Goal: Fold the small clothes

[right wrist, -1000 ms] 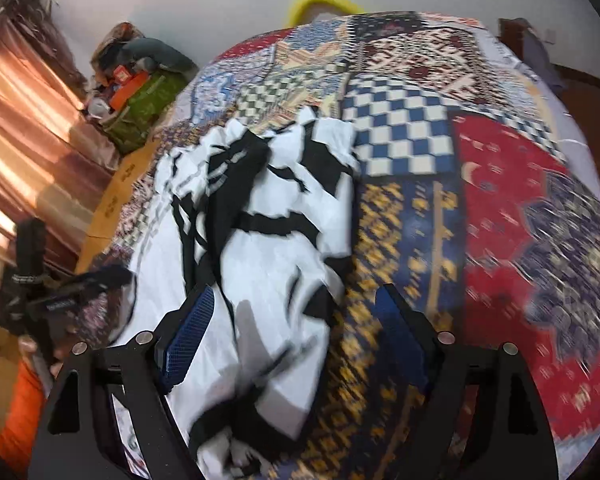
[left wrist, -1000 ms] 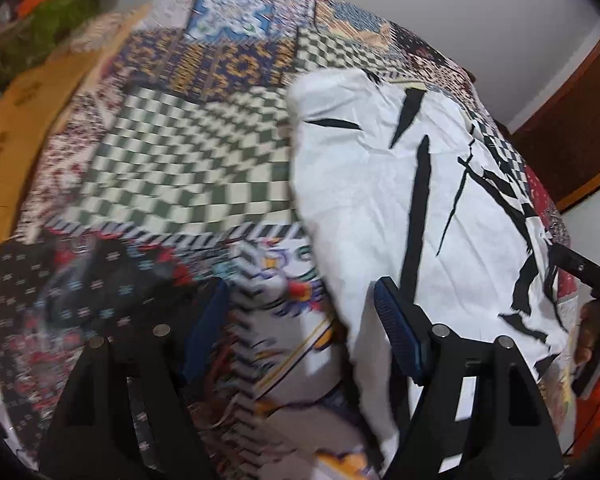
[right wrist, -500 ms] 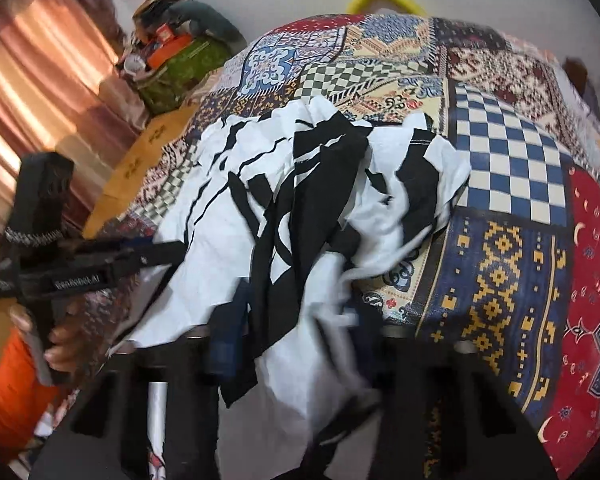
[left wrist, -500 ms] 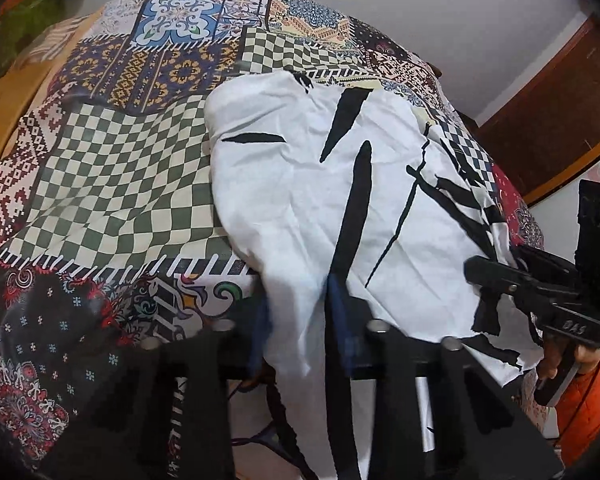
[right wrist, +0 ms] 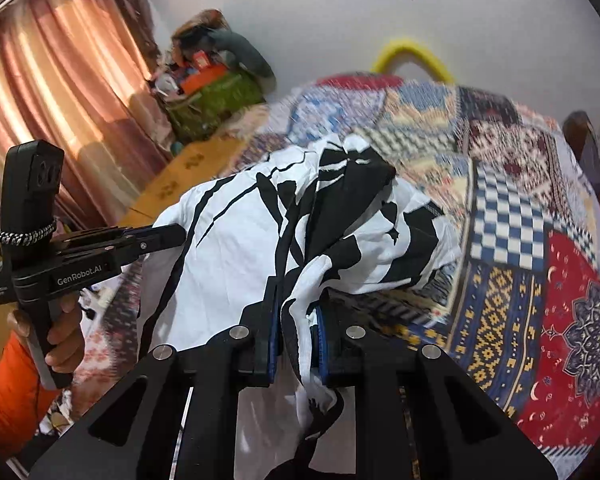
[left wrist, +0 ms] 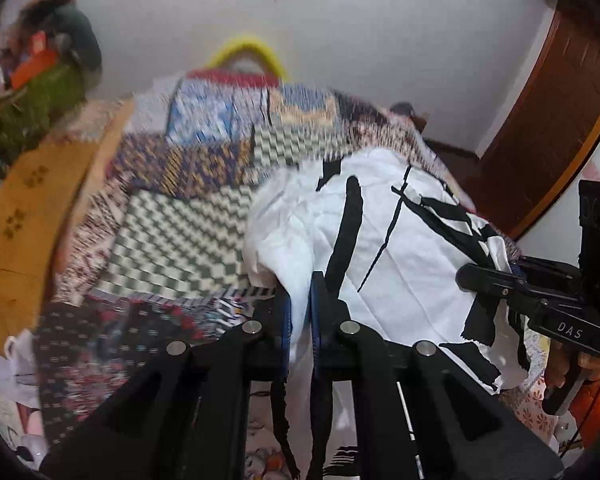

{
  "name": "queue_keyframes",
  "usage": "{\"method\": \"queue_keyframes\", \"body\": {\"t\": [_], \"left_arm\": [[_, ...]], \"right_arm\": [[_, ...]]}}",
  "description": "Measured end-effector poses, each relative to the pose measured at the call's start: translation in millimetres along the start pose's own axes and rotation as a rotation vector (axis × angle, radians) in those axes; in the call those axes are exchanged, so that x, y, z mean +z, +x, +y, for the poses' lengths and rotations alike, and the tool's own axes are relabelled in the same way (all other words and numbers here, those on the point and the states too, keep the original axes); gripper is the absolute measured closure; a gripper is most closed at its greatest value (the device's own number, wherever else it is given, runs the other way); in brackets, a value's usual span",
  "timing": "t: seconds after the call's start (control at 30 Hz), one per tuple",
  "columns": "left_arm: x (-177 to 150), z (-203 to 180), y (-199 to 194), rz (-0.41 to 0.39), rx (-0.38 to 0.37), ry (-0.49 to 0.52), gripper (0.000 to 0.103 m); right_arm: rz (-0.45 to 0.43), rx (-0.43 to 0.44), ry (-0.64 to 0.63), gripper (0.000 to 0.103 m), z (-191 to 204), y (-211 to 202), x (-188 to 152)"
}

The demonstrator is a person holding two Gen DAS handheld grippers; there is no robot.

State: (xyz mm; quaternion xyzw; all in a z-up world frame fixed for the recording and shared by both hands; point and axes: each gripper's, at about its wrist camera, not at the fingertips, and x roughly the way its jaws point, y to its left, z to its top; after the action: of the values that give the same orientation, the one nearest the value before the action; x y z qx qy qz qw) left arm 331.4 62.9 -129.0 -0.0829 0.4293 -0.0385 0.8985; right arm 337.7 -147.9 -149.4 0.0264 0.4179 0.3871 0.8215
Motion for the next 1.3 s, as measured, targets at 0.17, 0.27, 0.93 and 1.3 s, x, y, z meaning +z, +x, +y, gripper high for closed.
{"method": "queue_keyframes", "body": {"t": [0.17, 0.27, 0.93, 1.3], "left_arm": [[0, 19, -57, -0.086, 0.026, 0.000, 0.095], [-5, 34, -82, -0.116, 0.053, -0.005, 0.095], [-112, 148, 3, 0.217, 0.106, -0.131, 0.092], [-146, 141, 2, 0.260, 0.142, -0.132, 0.069]], "right_arm": [[-0.052, 0.027, -0.042, 0.090, 43, -18, 10], [-0.068, 0.049, -0.057, 0.090, 68, -20, 15], [0.240, 0.064, 0.000, 0.090, 105, 116, -42], [0.251, -0.030, -0.092, 0.075, 114, 90, -67]]}}
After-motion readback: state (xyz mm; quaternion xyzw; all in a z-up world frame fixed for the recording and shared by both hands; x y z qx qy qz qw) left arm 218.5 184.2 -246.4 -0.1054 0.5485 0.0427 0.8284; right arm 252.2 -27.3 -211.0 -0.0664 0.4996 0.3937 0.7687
